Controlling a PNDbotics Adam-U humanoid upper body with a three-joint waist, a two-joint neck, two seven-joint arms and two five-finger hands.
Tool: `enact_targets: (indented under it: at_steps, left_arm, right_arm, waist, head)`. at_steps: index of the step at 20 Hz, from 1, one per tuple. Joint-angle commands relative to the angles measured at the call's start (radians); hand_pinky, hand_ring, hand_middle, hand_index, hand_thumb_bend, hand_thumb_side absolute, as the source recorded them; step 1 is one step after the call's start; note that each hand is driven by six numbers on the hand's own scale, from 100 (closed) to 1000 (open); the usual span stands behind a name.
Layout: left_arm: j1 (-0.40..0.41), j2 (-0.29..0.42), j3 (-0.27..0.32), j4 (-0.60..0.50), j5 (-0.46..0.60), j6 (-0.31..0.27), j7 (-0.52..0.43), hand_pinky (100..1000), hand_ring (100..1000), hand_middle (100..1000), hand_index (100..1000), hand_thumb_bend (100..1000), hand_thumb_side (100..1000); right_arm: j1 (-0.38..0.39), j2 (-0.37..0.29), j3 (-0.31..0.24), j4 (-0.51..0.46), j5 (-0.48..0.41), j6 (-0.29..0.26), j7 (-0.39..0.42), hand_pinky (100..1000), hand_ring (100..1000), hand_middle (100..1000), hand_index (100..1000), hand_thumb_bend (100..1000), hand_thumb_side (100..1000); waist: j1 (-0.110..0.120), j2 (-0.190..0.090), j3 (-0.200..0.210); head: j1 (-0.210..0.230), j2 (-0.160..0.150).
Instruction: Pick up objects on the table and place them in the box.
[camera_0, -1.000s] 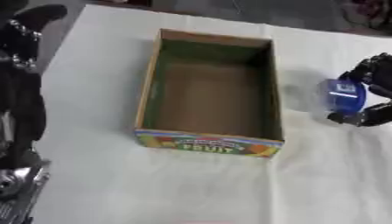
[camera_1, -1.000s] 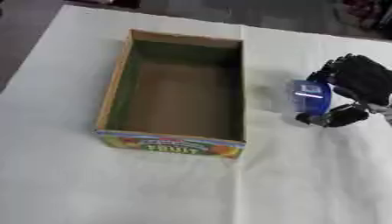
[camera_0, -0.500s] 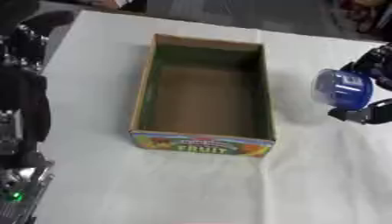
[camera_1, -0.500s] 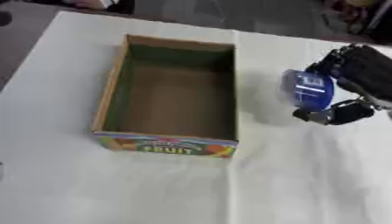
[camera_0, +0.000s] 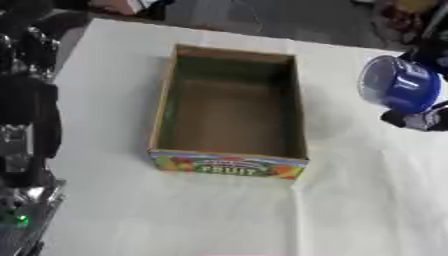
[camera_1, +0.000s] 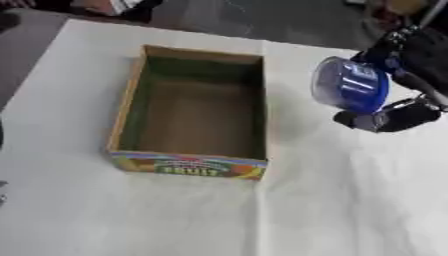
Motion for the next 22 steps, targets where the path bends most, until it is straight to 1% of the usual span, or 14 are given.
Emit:
enact_targets:
  at_steps: [1, 3, 10, 22]
  left_arm:
    - [-0.003, 0.025, 0.008, -0.014, 0.003, 0.0, -0.001, 913, 732, 945, 860, 399, 827]
    - [-0.005, 0.025, 0.008, -0.014, 0.004, 0.0, -0.002, 913, 732, 945, 861, 400, 826]
    - [-0.021, 0.021, 0.005, -0.014, 0.01, -0.003, -0.006, 913, 734, 943, 861, 403, 824]
    - [-0.063, 0.01, -0.001, -0.014, 0.025, -0.007, -0.014, 913, 738, 941, 863, 410, 820]
  right_arm:
    - [-0.03, -0.041, -0.001, -0.036, -0.04, -0.002, 0.007, 100, 100, 100, 317, 100, 809]
    - [-0.041, -0.036, 0.007, -0.04, -0.064, -0.002, 0.013, 100, 100, 100, 314, 100, 796]
    - [-0.088, -0.011, 0.038, -0.047, -0.141, -0.005, 0.055, 100, 100, 100, 311, 100, 792]
    - [-0.126, 0.02, 0.061, -0.057, -0.197, -0.009, 0.092, 100, 100, 100, 306, 100, 787]
  waist:
    - [0.003, -0.027, -0.002]
    - [0.002, -0.028, 0.001]
    - [-0.005, -0.032, 0.022]
    - [-0.025, -0.034, 0.073]
  head:
    - [0.005, -0.001]
    - [0.004, 0.0]
    - [0.003, 0.001]
    - [-0.003, -0.009]
